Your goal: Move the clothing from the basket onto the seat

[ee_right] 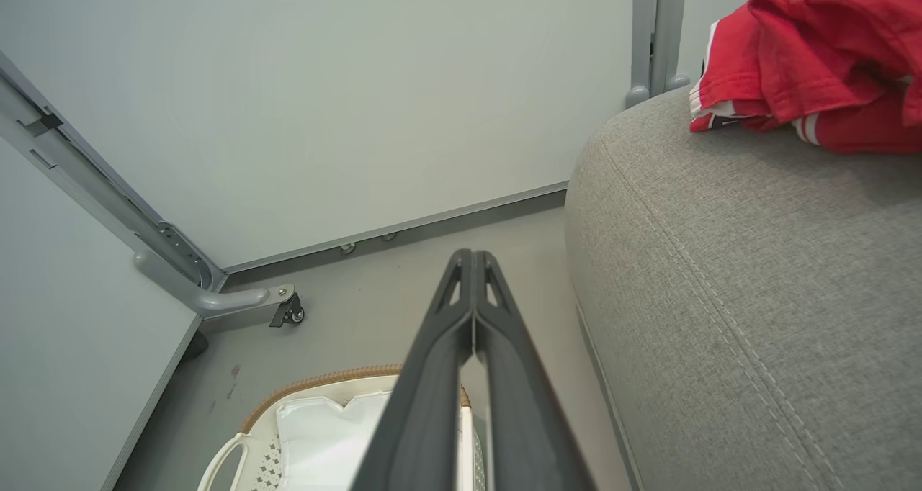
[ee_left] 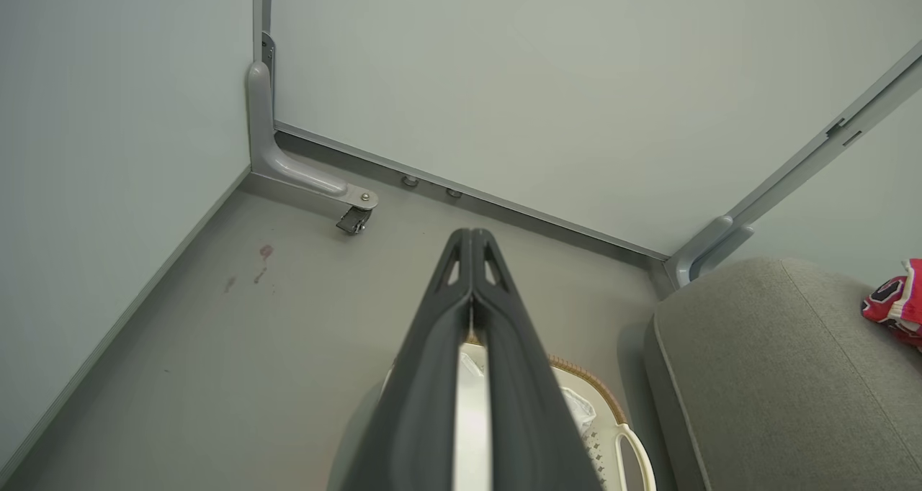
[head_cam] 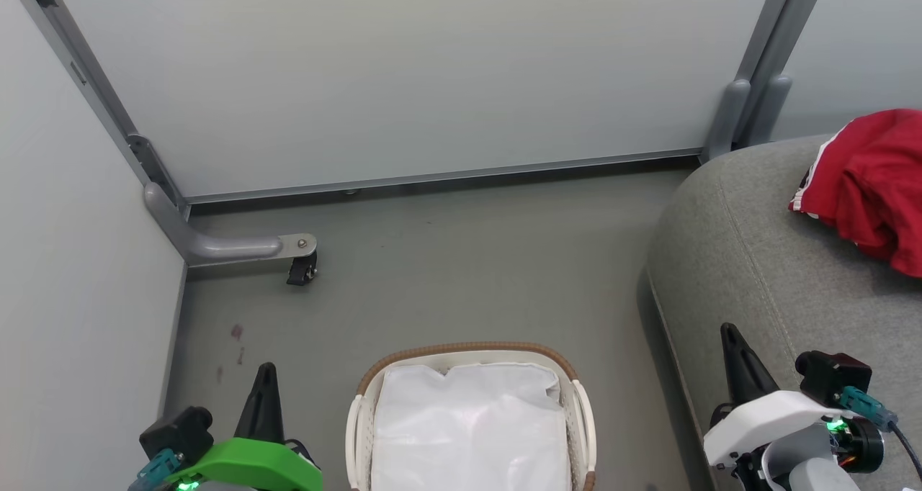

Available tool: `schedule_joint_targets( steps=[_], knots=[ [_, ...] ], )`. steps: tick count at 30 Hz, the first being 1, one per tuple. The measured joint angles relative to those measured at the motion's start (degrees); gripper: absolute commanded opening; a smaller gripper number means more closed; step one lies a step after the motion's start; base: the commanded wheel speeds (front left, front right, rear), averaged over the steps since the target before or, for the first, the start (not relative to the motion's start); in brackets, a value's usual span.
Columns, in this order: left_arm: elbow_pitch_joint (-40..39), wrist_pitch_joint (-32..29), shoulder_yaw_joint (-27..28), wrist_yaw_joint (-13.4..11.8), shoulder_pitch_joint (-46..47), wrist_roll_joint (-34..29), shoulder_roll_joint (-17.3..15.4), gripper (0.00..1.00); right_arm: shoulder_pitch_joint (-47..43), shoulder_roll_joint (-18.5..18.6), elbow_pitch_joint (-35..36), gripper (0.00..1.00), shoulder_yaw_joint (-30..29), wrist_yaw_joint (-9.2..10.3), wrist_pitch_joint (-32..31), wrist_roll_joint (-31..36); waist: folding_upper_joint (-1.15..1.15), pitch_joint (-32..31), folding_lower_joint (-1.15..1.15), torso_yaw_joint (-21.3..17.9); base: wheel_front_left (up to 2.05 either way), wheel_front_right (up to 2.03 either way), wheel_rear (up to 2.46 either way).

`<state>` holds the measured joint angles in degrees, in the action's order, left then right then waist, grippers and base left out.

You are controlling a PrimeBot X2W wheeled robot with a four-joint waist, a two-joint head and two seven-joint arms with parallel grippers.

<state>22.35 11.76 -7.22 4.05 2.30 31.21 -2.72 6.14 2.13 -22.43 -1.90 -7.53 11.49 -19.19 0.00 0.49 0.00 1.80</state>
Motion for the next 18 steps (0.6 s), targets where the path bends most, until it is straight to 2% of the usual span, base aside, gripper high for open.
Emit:
schedule_joint_targets(
  steps=[18],
  knots=[
    [-1.93, -4.27, 3.34, 0.85, 0.15, 14.69, 0.01, 0.0, -0.01, 0.08, 2.11, 0.0, -0.97, 0.0, -4.07, -17.53, 0.0, -0.05, 0.0, -0.28, 0.0, 0.0, 0.0]
  ],
)
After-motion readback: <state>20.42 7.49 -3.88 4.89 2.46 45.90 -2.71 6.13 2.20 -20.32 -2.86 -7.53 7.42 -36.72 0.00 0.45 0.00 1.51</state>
